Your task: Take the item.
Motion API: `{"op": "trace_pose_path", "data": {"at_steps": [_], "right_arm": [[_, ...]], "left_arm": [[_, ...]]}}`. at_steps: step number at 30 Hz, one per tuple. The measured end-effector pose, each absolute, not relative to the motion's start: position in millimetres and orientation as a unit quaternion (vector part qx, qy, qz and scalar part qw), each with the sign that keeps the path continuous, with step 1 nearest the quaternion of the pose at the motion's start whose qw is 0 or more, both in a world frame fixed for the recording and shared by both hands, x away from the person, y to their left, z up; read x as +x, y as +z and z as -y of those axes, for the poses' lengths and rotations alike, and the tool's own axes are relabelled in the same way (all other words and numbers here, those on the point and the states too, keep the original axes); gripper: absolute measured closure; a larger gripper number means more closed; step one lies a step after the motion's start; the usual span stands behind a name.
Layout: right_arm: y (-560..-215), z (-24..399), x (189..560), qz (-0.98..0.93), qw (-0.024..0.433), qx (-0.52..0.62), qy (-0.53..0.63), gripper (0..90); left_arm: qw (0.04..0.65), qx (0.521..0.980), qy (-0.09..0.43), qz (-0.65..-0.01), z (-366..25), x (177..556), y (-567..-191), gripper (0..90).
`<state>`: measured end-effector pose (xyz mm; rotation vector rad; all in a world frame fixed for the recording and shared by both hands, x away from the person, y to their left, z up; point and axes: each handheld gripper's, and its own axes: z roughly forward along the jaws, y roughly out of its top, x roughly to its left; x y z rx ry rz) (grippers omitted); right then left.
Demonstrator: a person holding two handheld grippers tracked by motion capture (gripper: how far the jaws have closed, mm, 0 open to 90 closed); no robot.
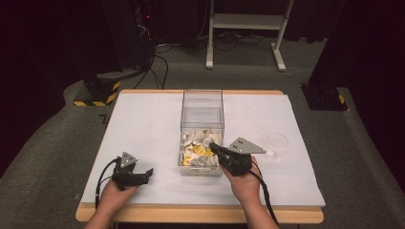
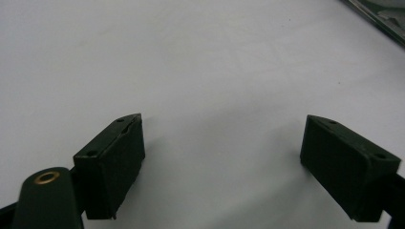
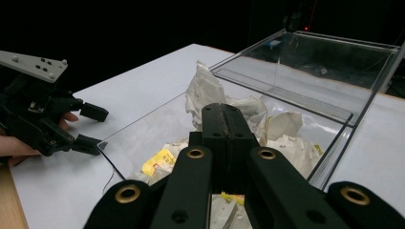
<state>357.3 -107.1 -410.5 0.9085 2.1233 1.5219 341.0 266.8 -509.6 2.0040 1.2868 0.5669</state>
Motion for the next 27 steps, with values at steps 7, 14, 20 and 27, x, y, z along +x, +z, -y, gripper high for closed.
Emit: {"op": "trace_pose_path", "data": {"at_steps": [7,14,20,27], "right_arm": [[-403,111,354,-0.743,0.195,0.32,0.555,90.0],[-399,114,352,-0.736,0.2,0.319,0.563,90.0],[-395,119,351,-0.729,0.204,0.32,0.569,90.0],[-389,130,351,-0.718,0.212,0.328,0.576,90.0]], "left_arm": [[0.34,0.77,0.218,-0.494,-267,341,-510,15.6],[0.34,0.77,0.218,-0.494,-267,341,-510,15.6],[0.34,0.77,0.218,-0.494,-267,341,-510,15.7],[0.34,0.77,0.218,-0.494,-267,341,-510,15.6]]}}
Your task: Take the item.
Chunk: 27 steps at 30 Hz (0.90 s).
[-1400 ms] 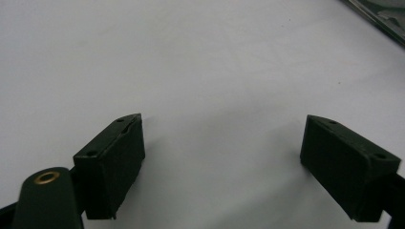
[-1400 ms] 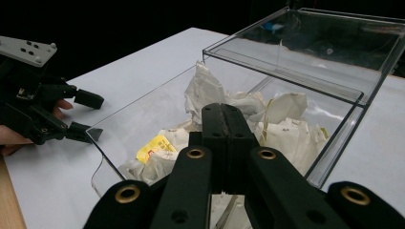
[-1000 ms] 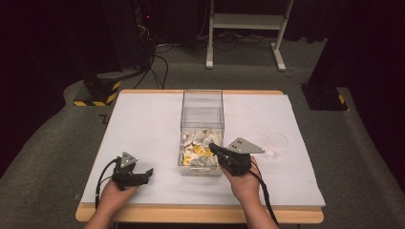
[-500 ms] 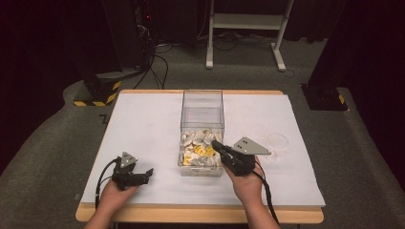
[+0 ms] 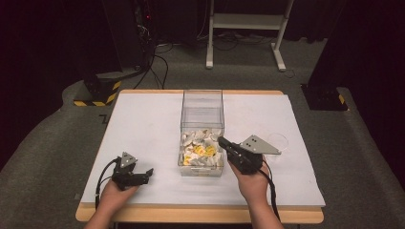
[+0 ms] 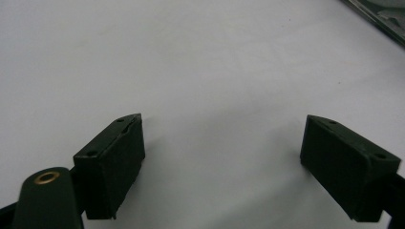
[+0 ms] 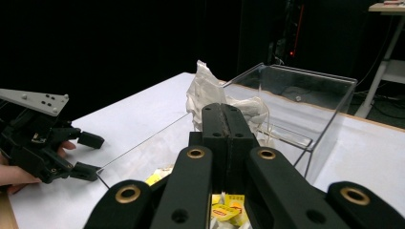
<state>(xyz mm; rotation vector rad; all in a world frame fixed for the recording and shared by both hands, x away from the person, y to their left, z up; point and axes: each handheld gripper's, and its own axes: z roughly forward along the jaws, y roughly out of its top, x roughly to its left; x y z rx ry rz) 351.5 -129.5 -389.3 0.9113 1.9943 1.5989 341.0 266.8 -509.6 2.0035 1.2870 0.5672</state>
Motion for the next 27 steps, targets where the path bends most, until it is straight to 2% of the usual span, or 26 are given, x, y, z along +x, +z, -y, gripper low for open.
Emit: {"op": "trace_pose_path", "data": {"at_steps": [27], "right_arm": [[-387,168,360,-0.688,0.232,0.375,0.576,90.0]], "left_arm": [[0.34,0.77,0.217,-0.495,-267,341,-510,15.6]]}}
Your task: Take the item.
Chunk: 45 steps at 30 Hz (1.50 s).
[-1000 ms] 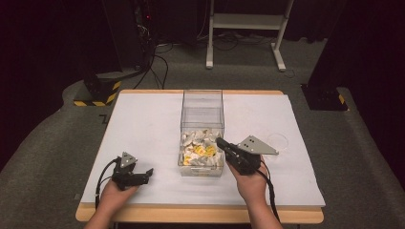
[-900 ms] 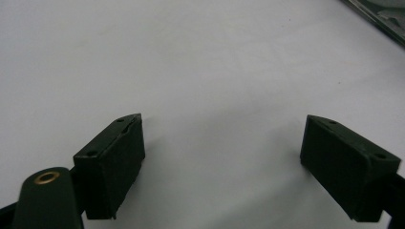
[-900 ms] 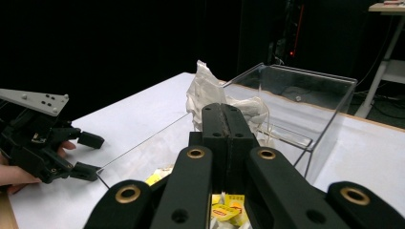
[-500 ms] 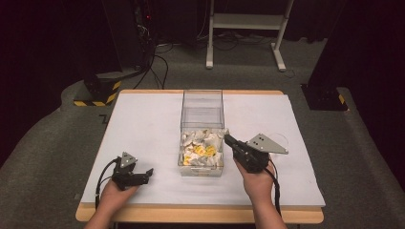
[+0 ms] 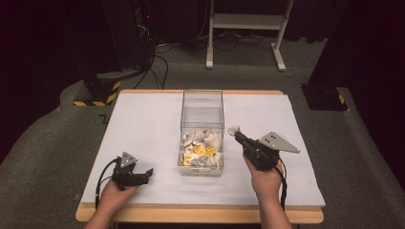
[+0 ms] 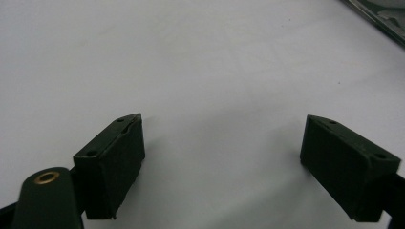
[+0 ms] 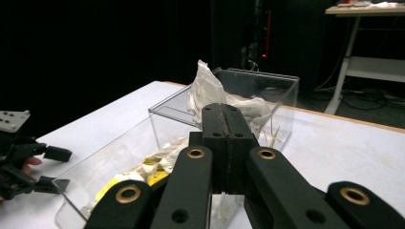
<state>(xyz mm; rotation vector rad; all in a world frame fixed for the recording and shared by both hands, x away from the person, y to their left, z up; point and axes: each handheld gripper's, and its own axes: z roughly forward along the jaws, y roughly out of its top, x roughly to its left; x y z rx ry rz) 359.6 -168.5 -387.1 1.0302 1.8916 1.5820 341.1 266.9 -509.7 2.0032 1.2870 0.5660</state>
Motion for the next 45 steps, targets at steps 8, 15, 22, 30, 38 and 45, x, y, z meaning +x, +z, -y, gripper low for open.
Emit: {"op": "trace_pose_path", "data": {"at_steps": [8,15,22,30,38,45], "right_arm": [[-388,186,363,-0.676,0.246,0.395,0.571,90.0],[-390,197,366,-0.669,0.252,0.408,0.567,90.0],[-391,210,367,-0.66,0.26,0.424,0.563,90.0],[-392,225,367,-0.649,0.271,0.438,0.56,90.0],[-393,242,367,-0.633,0.281,0.456,0.559,90.0],[-397,260,366,-0.618,0.286,0.477,0.555,90.0]], "left_arm": [[0.34,0.77,0.217,-0.495,-267,341,-510,15.6],[0.341,0.77,0.216,-0.495,-267,341,-510,15.6],[0.34,0.771,0.216,-0.494,-267,341,-510,15.6],[0.34,0.771,0.216,-0.494,-267,341,-510,15.6],[0.34,0.771,0.216,-0.494,-267,341,-510,15.6],[0.34,0.771,0.216,-0.494,-267,341,-510,15.6]]}}
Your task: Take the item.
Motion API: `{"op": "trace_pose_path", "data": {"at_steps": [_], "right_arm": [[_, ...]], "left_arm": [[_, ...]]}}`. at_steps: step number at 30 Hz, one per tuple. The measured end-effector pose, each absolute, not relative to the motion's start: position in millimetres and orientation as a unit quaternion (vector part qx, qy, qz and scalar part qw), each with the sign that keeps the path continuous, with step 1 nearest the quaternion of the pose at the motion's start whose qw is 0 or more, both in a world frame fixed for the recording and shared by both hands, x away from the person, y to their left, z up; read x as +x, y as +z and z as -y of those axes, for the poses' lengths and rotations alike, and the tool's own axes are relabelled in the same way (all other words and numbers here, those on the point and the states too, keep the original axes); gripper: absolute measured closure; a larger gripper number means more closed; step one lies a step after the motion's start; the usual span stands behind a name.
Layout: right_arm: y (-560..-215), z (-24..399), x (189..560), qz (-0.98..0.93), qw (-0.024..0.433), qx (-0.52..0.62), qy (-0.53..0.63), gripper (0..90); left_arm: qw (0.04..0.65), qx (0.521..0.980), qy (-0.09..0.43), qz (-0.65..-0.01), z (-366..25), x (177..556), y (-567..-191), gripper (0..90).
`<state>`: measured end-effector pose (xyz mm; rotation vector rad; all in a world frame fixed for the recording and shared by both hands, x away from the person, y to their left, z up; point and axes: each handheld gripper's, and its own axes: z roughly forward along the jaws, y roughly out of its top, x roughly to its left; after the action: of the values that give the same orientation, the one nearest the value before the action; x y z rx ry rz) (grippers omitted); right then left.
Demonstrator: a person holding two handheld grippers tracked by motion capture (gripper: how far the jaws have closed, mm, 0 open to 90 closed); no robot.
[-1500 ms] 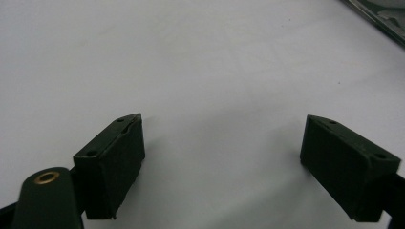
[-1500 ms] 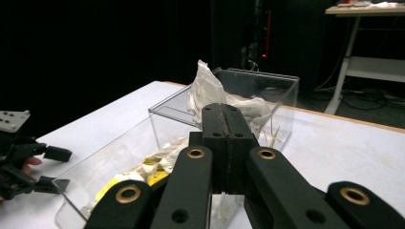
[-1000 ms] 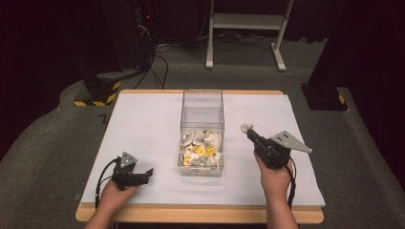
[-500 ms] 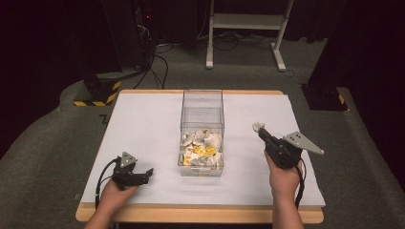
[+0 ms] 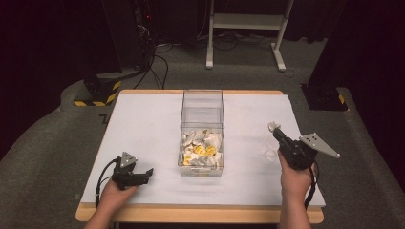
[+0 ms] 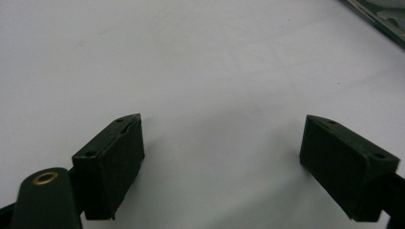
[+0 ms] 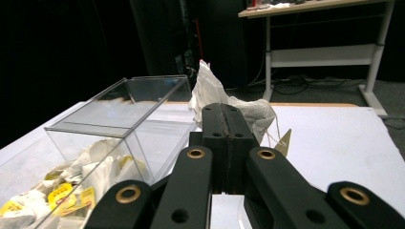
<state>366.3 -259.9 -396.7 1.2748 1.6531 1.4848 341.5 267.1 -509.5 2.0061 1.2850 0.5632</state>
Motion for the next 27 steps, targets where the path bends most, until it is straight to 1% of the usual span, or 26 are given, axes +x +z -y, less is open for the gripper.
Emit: {"op": "trace_pose_path", "data": {"at_steps": [23,26,27], "right_arm": [[-419,272,369,-0.617,0.276,0.512,0.531,90.0],[-421,272,369,-0.617,0.273,0.514,0.53,83.9],[-421,272,369,-0.618,0.272,0.514,0.53,83.4]], "left_arm": [[0.34,0.771,0.216,-0.493,-267,342,-509,15.6],[0.34,0.771,0.216,-0.493,-267,342,-509,15.5],[0.34,0.771,0.216,-0.493,-267,342,-509,15.5]]}}
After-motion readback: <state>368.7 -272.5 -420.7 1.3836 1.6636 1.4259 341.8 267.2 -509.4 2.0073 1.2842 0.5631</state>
